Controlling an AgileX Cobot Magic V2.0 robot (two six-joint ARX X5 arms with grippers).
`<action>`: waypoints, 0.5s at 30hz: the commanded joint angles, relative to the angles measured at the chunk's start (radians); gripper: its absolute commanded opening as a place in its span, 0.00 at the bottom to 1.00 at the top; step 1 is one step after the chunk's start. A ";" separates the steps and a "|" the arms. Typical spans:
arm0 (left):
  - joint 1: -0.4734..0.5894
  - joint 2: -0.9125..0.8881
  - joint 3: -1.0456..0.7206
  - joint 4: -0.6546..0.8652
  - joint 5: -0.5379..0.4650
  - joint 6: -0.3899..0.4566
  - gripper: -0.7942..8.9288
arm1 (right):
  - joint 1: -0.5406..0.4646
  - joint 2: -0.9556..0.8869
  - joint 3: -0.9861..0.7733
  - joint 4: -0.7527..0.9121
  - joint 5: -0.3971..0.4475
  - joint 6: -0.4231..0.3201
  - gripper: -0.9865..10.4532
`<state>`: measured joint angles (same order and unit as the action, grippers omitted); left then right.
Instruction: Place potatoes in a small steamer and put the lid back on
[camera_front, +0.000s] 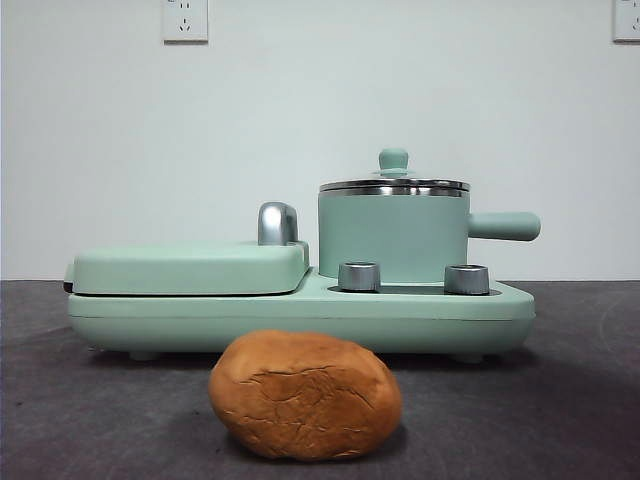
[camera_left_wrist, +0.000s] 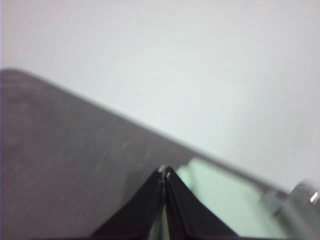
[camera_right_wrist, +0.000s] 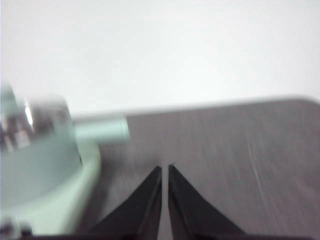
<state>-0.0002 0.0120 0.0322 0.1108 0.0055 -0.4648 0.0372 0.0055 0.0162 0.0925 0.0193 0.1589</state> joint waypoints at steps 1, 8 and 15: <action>0.000 -0.001 -0.006 0.096 0.003 -0.046 0.09 | -0.001 -0.002 0.004 0.112 -0.003 0.092 0.10; 0.000 0.043 0.185 -0.040 0.008 0.069 0.09 | -0.001 0.029 0.196 -0.082 -0.005 0.173 0.10; 0.000 0.240 0.478 -0.306 0.241 0.319 0.09 | -0.001 0.182 0.415 -0.237 -0.161 0.008 0.10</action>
<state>-0.0002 0.2283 0.4706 -0.1772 0.2039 -0.2558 0.0372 0.1715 0.4156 -0.1398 -0.1215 0.2348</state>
